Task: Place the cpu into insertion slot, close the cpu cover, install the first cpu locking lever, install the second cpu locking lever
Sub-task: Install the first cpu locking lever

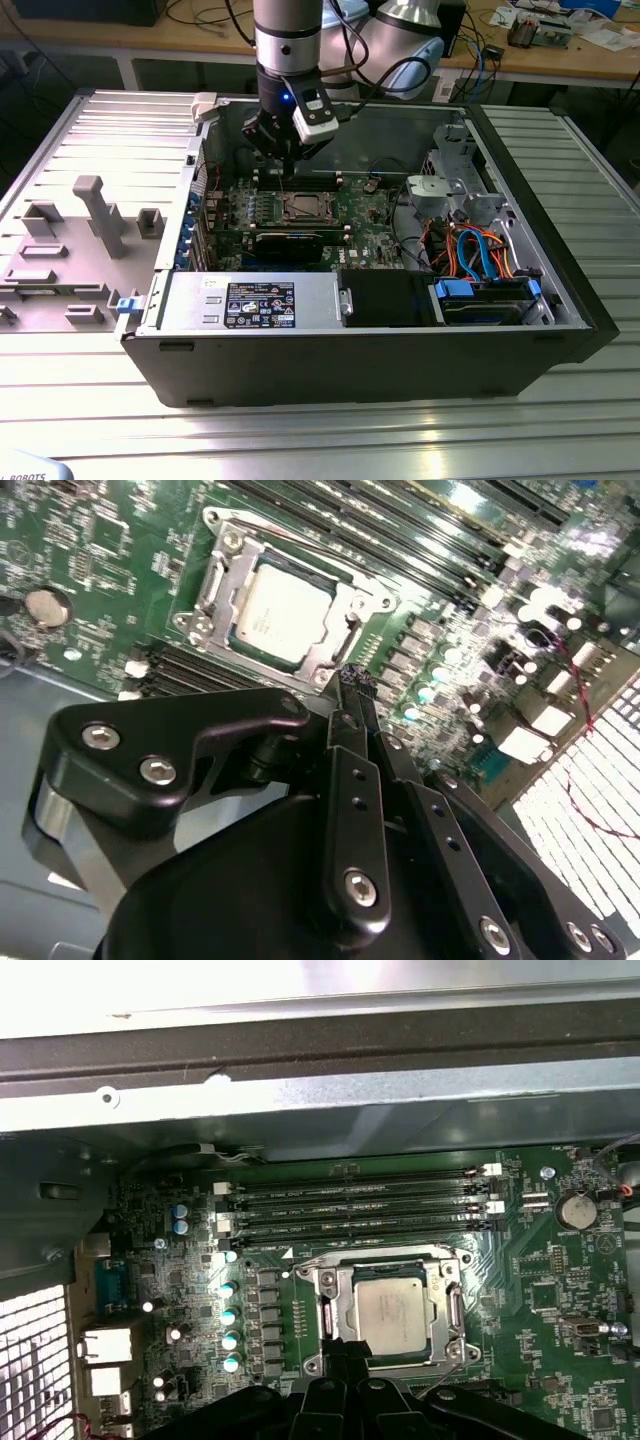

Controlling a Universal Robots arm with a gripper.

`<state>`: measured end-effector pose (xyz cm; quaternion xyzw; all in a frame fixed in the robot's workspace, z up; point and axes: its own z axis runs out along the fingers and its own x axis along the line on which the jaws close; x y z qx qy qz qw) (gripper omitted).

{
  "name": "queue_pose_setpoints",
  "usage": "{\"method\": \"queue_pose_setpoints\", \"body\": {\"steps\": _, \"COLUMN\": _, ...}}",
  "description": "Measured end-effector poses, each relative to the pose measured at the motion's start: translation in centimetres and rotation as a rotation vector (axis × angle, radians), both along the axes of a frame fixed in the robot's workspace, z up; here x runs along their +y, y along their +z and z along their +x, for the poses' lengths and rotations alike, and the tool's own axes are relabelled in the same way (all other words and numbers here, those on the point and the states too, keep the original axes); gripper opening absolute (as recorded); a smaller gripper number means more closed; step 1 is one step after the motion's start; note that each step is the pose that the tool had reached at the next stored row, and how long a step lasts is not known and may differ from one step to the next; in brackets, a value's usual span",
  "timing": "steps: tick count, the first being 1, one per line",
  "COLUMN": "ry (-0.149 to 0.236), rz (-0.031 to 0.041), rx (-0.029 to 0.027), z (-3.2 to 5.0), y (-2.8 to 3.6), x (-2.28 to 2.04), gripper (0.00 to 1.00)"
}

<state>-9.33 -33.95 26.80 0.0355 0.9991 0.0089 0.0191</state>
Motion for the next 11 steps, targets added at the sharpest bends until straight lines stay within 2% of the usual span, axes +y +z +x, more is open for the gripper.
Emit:
{"method": "queue_pose_setpoints", "body": {"steps": 1, "ry": 0.0, "rz": -0.0002, "rx": -0.0171, "z": -0.08, "y": 0.0, "x": 0.0, "gripper": 0.11}}
{"method": "queue_pose_setpoints", "body": {"steps": 2, "ry": 0.0, "rz": 0.0001, "rx": -0.0195, "z": -0.07, "y": -0.01, "x": 0.01, "gripper": 0.11}}
{"method": "queue_pose_setpoints", "body": {"steps": 8, "ry": 0.0, "rz": -0.0001, "rx": -0.0216, "z": -0.09, "y": 0.0, "x": 0.0, "gripper": 0.11}}
{"method": "queue_pose_setpoints", "body": {"steps": 9, "ry": 0.007, "rz": 0.0001, "rx": -0.0216, "z": -0.13, "y": -0.01, "x": 0.0, "gripper": 0.11}}
{"method": "queue_pose_setpoints", "body": {"steps": 11, "ry": 0.047, "rz": 0.0005, "rx": -0.0217, "z": -0.15, "y": -0.04, "x": 0.0, "gripper": 0.11}}
